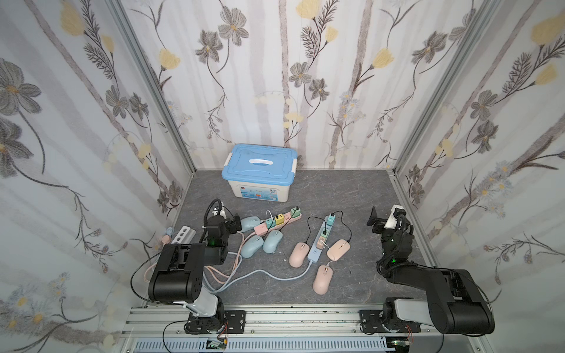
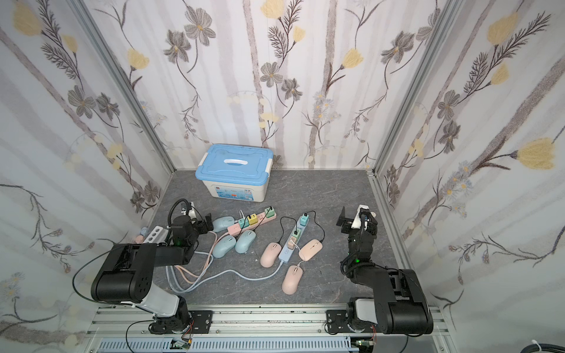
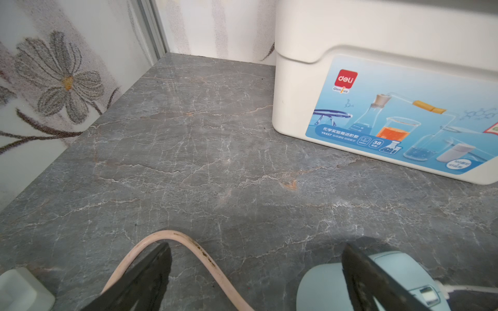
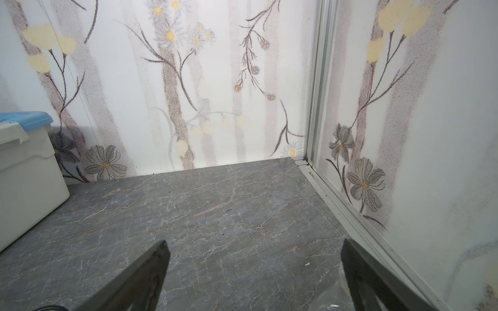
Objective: Unplug the wireless mouse
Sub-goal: Pick up the mouse from the center of the board.
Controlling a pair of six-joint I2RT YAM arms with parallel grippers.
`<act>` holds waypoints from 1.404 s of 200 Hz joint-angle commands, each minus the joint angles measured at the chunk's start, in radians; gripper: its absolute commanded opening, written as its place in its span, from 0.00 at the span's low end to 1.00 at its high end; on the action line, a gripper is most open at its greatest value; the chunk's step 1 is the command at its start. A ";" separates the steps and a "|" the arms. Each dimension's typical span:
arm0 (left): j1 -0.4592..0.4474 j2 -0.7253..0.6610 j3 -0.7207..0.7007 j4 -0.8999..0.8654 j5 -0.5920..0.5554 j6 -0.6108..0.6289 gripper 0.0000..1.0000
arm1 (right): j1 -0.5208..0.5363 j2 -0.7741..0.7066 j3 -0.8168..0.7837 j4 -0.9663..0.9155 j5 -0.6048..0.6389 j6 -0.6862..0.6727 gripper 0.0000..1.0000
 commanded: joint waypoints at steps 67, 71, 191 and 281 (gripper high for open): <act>0.005 -0.002 0.006 0.015 0.004 0.008 1.00 | 0.001 0.000 0.005 0.013 -0.004 -0.012 0.99; 0.004 -0.002 0.006 0.014 0.004 0.007 1.00 | 0.000 0.000 0.006 0.013 -0.005 -0.012 0.99; 0.002 -0.002 0.006 0.015 0.001 0.007 1.00 | 0.001 0.000 0.006 0.012 -0.005 -0.012 0.99; 0.002 -0.121 0.105 -0.253 -0.003 0.005 1.00 | -0.001 -0.101 0.108 -0.264 -0.009 -0.005 0.99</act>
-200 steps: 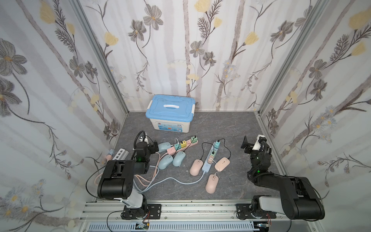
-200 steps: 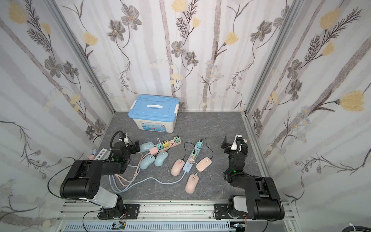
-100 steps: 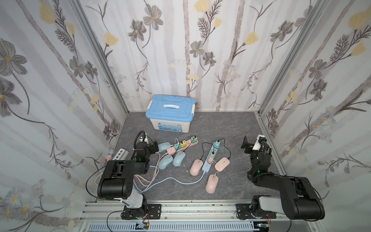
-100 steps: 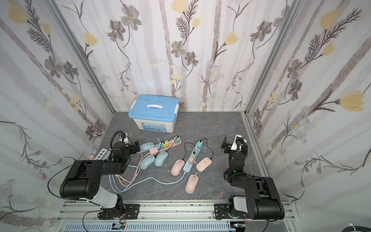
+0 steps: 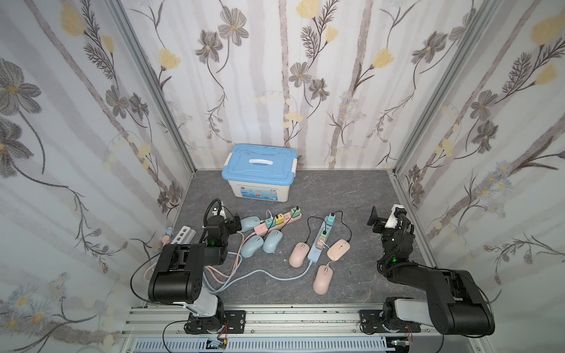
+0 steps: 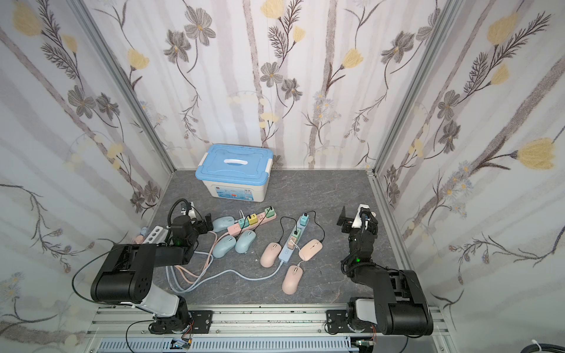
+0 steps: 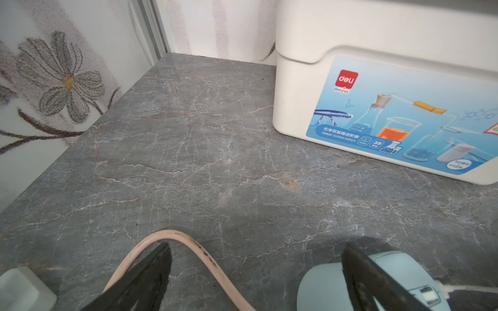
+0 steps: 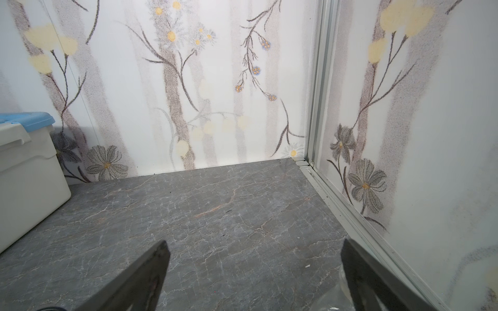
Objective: Unplug the wireless mouse
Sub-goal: Pick up the mouse from the center of the board.
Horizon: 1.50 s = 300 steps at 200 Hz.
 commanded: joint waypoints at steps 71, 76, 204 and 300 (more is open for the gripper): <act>0.000 -0.297 0.173 -0.269 -0.069 -0.247 1.00 | 0.080 -0.189 0.254 -0.610 0.212 0.164 0.99; 0.000 -0.305 0.191 -0.289 -0.080 -0.280 1.00 | 0.082 -0.193 0.276 -0.648 0.238 0.210 0.99; 0.026 -0.318 0.426 -0.658 0.379 -0.908 1.00 | 0.044 -0.312 0.365 -0.972 -0.130 0.581 0.99; -0.545 -0.351 0.422 -1.028 0.282 -0.698 0.94 | 0.151 -0.321 0.312 -1.078 -0.139 0.574 0.99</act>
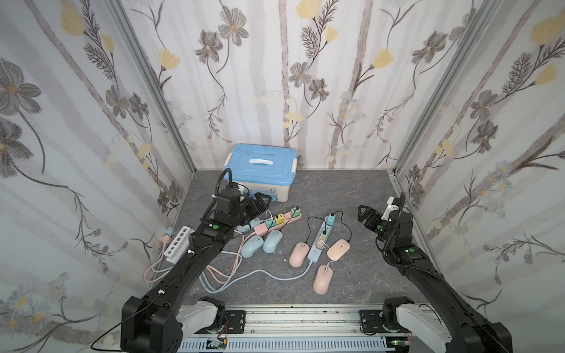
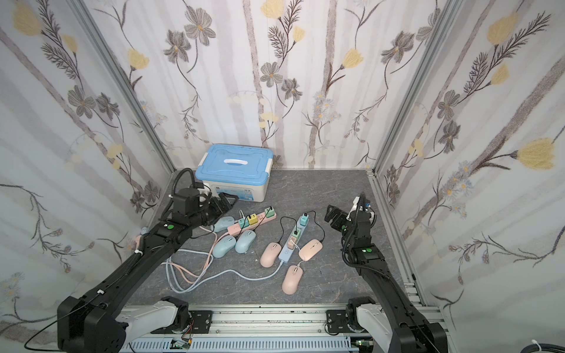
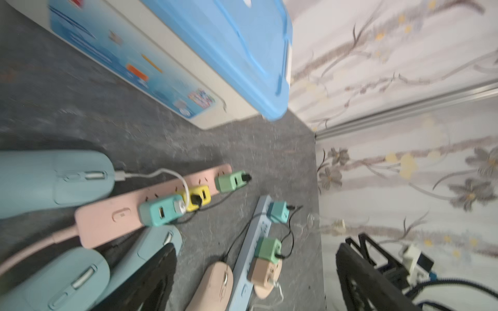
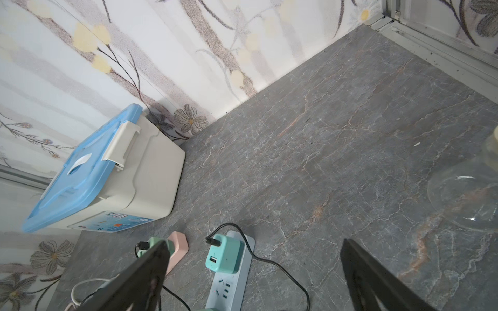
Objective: Unplug the wireless mouse
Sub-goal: Pick up the mouse from the center of the board.
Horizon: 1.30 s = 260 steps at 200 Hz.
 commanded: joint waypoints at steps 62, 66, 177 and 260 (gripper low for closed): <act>-0.496 0.268 0.010 -0.115 -0.274 0.146 0.87 | 0.020 -0.026 -0.055 -0.012 0.007 0.006 0.99; -0.511 0.293 0.027 -0.124 -0.280 0.153 0.87 | 0.022 -0.027 -0.059 -0.013 0.006 0.006 0.99; -0.760 0.718 0.428 -0.434 -0.386 0.235 0.81 | 0.022 -0.044 -0.041 -0.072 0.046 0.013 0.99; -0.839 0.794 0.472 -0.540 -0.447 0.275 0.88 | 0.020 -0.080 -0.041 -0.081 0.063 0.009 0.99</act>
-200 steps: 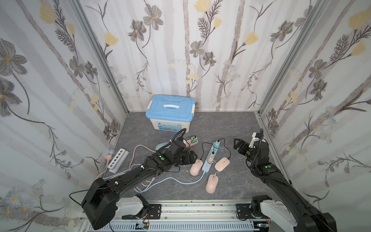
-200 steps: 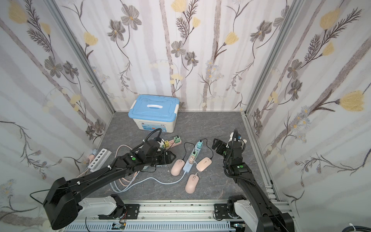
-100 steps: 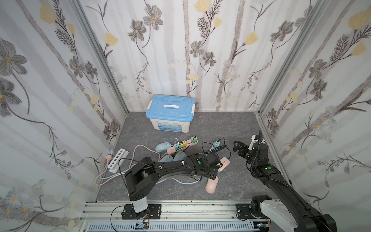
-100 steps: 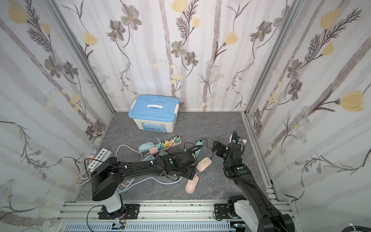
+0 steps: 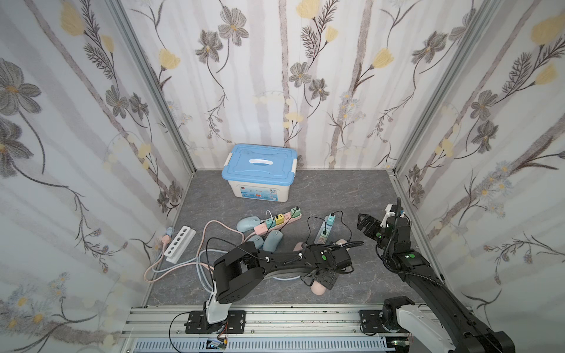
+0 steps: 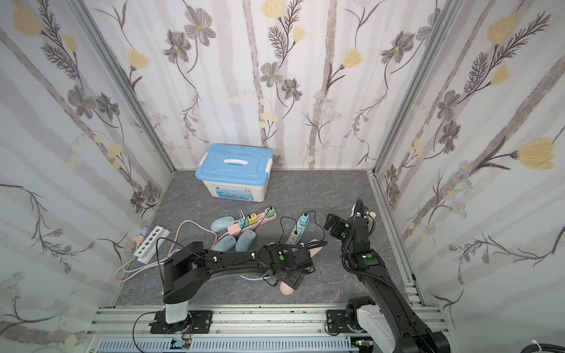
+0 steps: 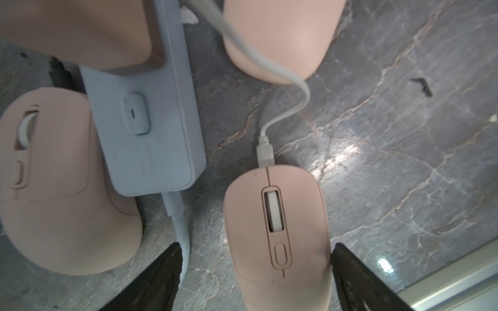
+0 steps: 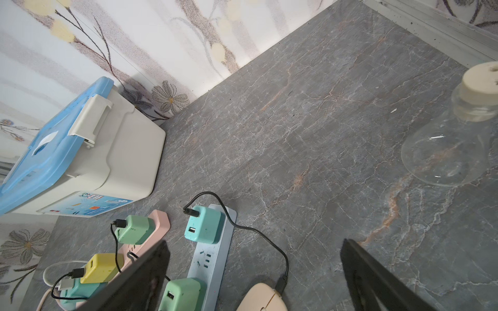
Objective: Unplug the wireless mouse
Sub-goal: Pick up the mouse from the center of the board.
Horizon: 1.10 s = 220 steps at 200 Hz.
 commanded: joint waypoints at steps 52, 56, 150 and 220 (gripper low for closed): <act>-0.029 0.041 0.028 -0.092 -0.029 0.050 0.88 | -0.002 -0.021 -0.004 0.016 0.016 0.004 0.99; -0.030 0.043 0.024 -0.093 -0.025 0.049 0.88 | -0.002 -0.021 -0.006 0.019 0.016 0.005 0.99; -0.029 0.077 0.005 -0.073 0.005 0.090 0.78 | -0.004 -0.018 -0.019 0.033 0.007 0.017 0.99; -0.020 0.103 0.015 -0.049 0.085 0.118 0.79 | -0.006 -0.019 -0.022 0.033 0.004 0.015 0.99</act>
